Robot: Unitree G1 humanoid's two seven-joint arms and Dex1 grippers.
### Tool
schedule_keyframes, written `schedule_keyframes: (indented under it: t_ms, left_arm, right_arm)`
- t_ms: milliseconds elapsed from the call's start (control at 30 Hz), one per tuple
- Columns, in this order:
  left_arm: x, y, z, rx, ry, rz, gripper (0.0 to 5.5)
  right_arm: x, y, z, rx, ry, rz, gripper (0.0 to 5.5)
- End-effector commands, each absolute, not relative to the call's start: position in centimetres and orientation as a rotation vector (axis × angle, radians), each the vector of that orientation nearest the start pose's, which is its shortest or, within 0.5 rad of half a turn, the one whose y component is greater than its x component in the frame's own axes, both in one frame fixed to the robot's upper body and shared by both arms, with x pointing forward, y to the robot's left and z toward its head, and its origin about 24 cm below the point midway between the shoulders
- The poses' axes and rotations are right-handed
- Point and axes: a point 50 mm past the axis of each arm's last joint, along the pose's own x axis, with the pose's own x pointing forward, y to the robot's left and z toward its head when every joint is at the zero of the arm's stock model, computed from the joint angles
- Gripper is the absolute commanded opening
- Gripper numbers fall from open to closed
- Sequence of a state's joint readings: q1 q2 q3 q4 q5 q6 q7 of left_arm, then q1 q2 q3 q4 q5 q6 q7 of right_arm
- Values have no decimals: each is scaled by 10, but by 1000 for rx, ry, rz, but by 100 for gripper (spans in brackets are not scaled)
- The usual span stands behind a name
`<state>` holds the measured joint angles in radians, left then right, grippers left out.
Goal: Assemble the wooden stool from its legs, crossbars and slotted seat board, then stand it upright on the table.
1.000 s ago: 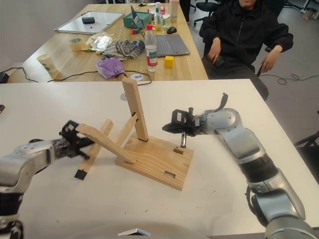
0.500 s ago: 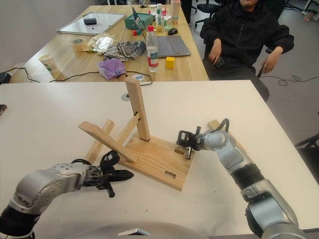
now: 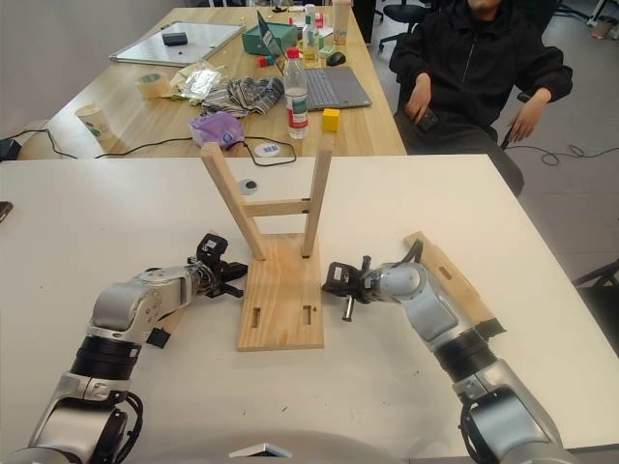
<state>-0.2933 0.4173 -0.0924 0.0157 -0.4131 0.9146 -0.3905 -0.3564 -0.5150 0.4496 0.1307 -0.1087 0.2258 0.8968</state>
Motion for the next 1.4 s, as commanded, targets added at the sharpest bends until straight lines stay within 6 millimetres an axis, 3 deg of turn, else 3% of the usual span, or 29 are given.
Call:
schedule_keyframes:
  t_ms: [33, 133, 233, 333, 433, 567, 667, 800, 900, 1000, 1133, 1400]
  left_arm:
    - [273, 186, 56, -24, 651, -468, 0]
    - [285, 209, 98, 40, 413, -336, 0]
    - [286, 234, 137, 61, 280, -210, 0]
    - [270, 251, 141, 154, 336, -159, 0]
    - [261, 256, 135, 180, 397, -148, 0]
    - [253, 252, 128, 159, 447, -162, 0]
    - [254, 239, 129, 150, 425, -206, 0]
    - [253, 233, 129, 138, 410, -216, 0]
    - [250, 234, 130, 132, 403, -203, 0]
    - [250, 233, 131, 127, 395, -199, 0]
    - [250, 233, 133, 130, 386, -201, 0]
    - [253, 232, 135, 131, 373, -209, 0]
  right_arm:
    - [282, -128, 48, -685, 381, 1119, 2]
    - [295, -138, 71, -548, 296, 955, 2]
    - [310, -173, 108, -324, 236, 728, 2]
    - [313, -205, 134, -285, 222, 587, 2]
    - [308, -216, 139, -287, 232, 538, 2]
    - [304, -222, 133, -284, 258, 480, 2]
    - [299, -255, 131, -304, 320, 354, 2]
    - [291, -305, 130, -382, 415, 236, 66]
    - [284, -322, 123, -414, 487, 242, 108]
    - [272, -326, 107, -407, 567, 294, 140]
    - [259, -329, 83, -399, 667, 342, 140]
    - [250, -328, 67, -443, 724, 401, 140]
